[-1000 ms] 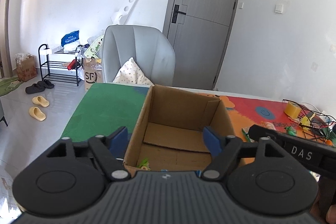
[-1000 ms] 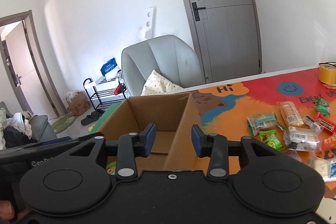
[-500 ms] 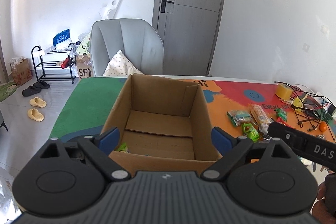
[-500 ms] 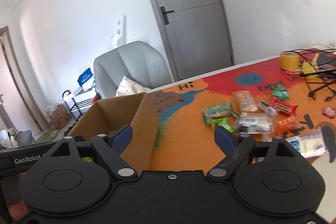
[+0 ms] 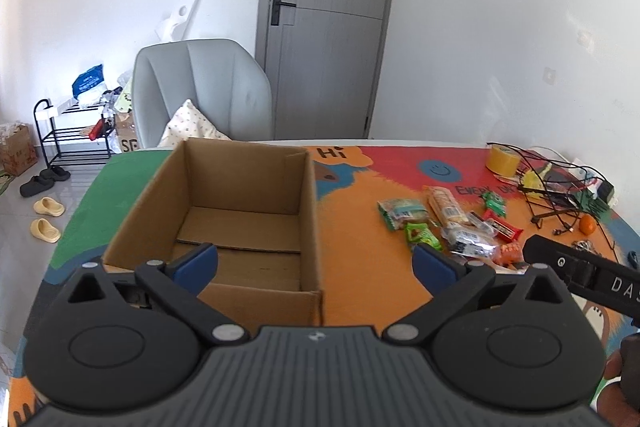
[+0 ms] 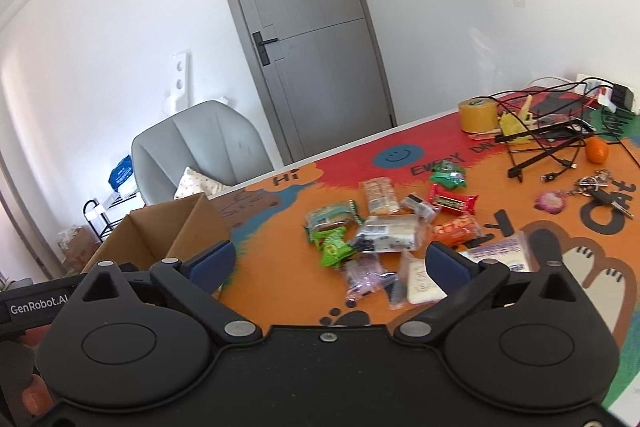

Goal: Organize snacks
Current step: 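Move both grippers back to the snacks and grasp the clear pastry with the left gripper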

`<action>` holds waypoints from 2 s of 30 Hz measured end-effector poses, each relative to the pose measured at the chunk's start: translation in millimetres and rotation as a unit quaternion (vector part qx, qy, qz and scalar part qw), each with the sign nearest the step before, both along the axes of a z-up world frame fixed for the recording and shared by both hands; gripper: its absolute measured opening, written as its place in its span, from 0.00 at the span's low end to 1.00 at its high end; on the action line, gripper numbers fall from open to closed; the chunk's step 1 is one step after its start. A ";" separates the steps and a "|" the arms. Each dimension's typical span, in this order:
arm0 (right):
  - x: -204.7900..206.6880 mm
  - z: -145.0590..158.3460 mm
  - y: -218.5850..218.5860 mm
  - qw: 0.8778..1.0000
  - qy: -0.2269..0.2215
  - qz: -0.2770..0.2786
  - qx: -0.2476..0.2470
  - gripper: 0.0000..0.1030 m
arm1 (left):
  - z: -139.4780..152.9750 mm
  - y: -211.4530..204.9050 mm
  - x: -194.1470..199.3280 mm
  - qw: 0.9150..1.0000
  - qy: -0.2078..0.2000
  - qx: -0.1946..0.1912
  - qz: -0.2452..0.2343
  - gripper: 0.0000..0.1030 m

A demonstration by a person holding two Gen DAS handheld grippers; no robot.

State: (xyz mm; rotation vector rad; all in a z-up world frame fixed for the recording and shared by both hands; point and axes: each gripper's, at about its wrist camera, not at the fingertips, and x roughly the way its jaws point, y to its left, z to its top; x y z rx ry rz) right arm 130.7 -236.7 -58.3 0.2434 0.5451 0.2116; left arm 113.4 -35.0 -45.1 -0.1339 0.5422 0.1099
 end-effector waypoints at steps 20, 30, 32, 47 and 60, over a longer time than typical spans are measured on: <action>7.4 -38.5 -74.8 0.997 -0.002 -0.074 0.004 1.00 | -22.1 -86.0 34.0 0.999 -0.008 0.016 -0.050 1.00; 16.6 -62.8 -97.1 0.995 0.019 -0.096 0.027 0.93 | -44.0 -101.0 62.8 0.997 0.003 0.016 -0.077 0.99; 19.4 -66.7 -99.8 0.995 0.025 -0.093 0.031 0.92 | -49.7 -104.2 69.4 0.997 0.008 0.017 -0.080 0.99; 59.3 -93.9 -100.2 0.991 0.088 -0.077 0.065 0.73 | -78.1 -114.2 113.8 0.995 0.047 -0.014 -0.091 0.91; 91.7 -93.8 -97.5 0.987 0.104 -0.106 0.054 0.74 | -96.2 -119.1 137.0 0.993 0.066 -0.030 -0.092 0.75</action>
